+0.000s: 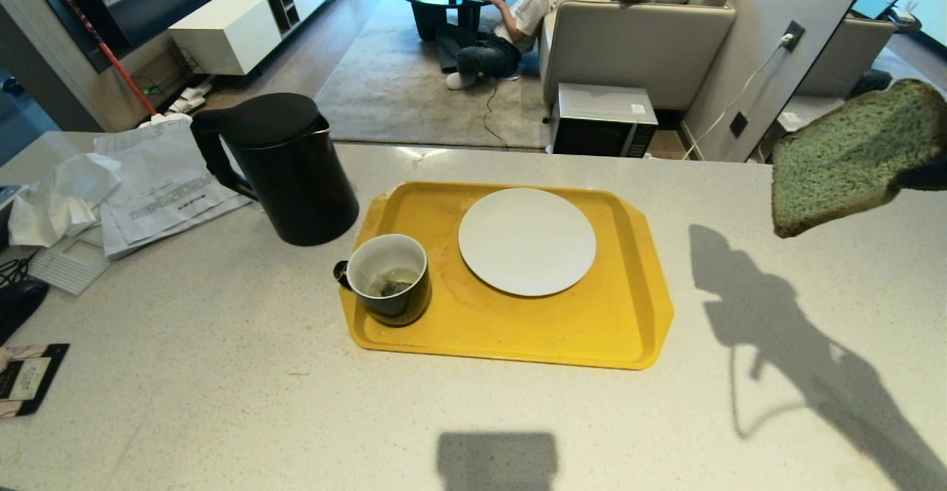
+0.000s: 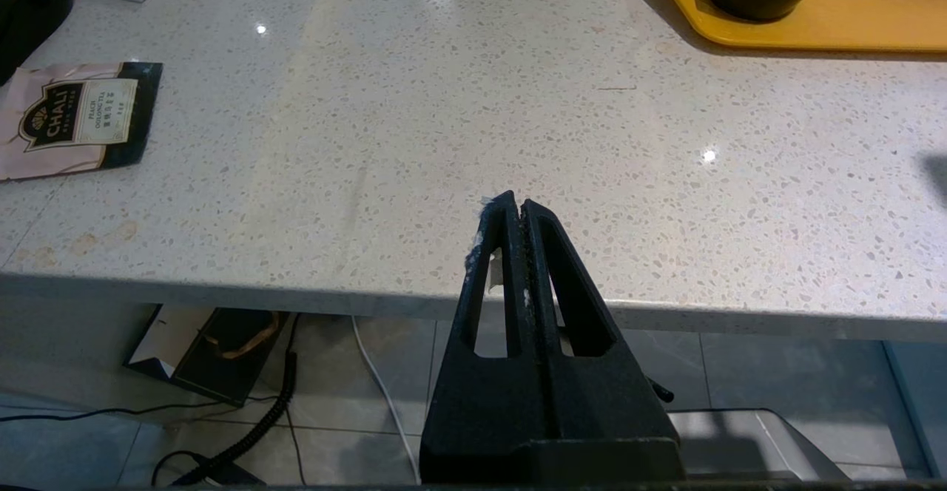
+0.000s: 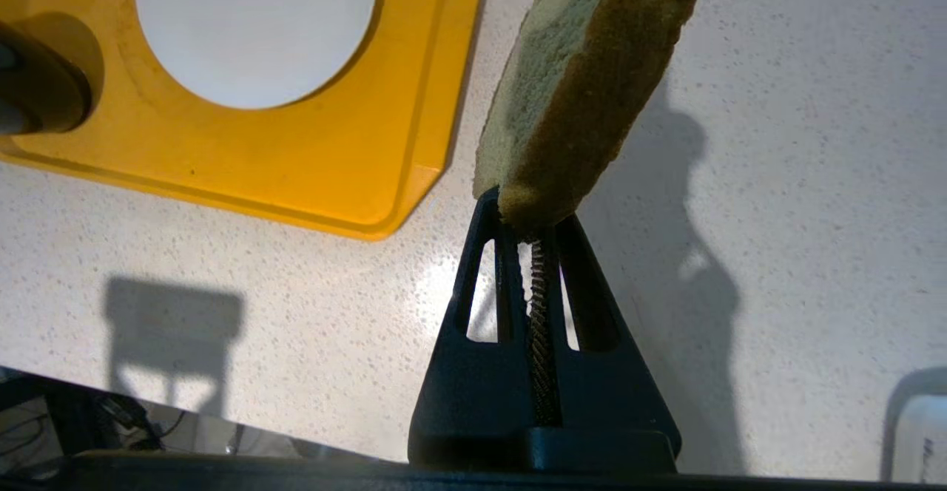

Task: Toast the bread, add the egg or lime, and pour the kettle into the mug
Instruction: Put the bread slices in the toaster

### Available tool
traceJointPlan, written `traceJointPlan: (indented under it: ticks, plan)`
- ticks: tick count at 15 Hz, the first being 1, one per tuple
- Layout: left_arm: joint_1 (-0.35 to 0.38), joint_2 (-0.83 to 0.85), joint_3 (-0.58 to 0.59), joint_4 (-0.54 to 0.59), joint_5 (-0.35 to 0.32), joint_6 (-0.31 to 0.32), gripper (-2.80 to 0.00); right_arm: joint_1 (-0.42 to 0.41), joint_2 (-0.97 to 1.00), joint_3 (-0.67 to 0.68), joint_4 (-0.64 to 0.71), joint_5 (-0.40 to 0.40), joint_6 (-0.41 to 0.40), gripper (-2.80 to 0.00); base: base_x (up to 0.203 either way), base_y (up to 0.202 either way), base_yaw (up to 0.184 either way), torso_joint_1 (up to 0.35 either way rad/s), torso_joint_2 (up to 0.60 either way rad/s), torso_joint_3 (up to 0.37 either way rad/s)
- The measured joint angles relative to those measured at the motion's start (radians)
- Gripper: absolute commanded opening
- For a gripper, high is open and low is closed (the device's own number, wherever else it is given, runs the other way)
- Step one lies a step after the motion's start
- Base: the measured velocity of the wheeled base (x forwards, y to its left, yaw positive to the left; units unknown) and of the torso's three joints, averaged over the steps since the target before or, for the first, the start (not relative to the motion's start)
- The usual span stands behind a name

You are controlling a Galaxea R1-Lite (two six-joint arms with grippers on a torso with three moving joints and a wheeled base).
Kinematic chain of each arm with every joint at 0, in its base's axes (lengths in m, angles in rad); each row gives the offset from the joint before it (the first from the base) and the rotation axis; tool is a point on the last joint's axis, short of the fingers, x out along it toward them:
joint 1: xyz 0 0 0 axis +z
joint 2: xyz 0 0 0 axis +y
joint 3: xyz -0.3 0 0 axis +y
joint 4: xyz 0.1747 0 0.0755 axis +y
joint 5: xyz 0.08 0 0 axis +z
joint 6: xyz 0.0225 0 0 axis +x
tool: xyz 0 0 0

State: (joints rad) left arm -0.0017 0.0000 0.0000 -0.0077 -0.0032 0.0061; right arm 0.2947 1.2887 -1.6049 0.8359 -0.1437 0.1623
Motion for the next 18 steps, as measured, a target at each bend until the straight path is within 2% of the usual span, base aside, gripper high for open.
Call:
traceJointPlan:
  ticks: [4, 9, 18]
  plan:
    - [0.0, 0.0, 0.0, 0.0, 0.0, 0.0, -2.8, -0.027, -0.042, 0.008, 0.041, -0.042, -0.054, -2.8, 0.0, 0.0, 0.0, 0.0, 0.0, 0.0]
    - [0.0, 0.0, 0.0, 0.0, 0.0, 0.0, -2.8, -0.188, -0.043, 0.017, 0.043, -0.046, -0.144, -2.8, 0.0, 0.0, 0.0, 0.0, 0.0, 0.0]
    - [0.0, 0.0, 0.0, 0.0, 0.0, 0.0, -2.8, -0.214, -0.106, 0.063, 0.057, -0.064, -0.173, -2.8, 0.0, 0.0, 0.0, 0.0, 0.0, 0.0]
